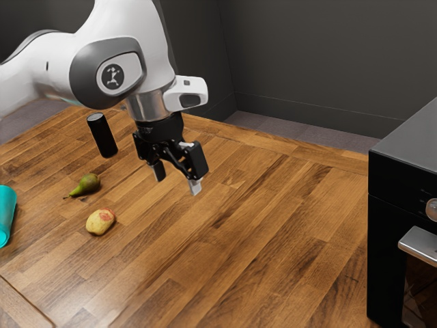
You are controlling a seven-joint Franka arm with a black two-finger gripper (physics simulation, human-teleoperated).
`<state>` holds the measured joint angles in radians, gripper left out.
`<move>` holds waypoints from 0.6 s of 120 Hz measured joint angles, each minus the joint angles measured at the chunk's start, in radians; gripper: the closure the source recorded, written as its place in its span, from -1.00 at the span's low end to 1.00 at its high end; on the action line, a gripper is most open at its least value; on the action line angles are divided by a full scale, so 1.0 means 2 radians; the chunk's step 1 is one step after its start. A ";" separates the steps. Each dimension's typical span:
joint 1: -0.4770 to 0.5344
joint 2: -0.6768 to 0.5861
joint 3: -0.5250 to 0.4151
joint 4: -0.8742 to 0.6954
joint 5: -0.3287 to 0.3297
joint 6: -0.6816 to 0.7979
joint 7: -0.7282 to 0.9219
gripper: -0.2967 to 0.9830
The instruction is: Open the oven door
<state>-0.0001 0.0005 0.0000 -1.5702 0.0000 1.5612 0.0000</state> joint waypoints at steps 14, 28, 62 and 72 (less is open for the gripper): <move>-0.067 0.035 0.135 0.144 -0.027 -0.039 0.018 -0.51; 0.101 0.039 0.155 0.164 -0.039 -0.063 0.035 -0.51; 0.042 0.043 0.185 0.167 -0.046 -0.086 0.064 -0.50; 0.046 0.014 0.164 0.232 -0.038 -0.088 0.082 -0.50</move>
<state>0.0929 0.0279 0.3276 -1.1071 -0.0763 1.3842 0.1635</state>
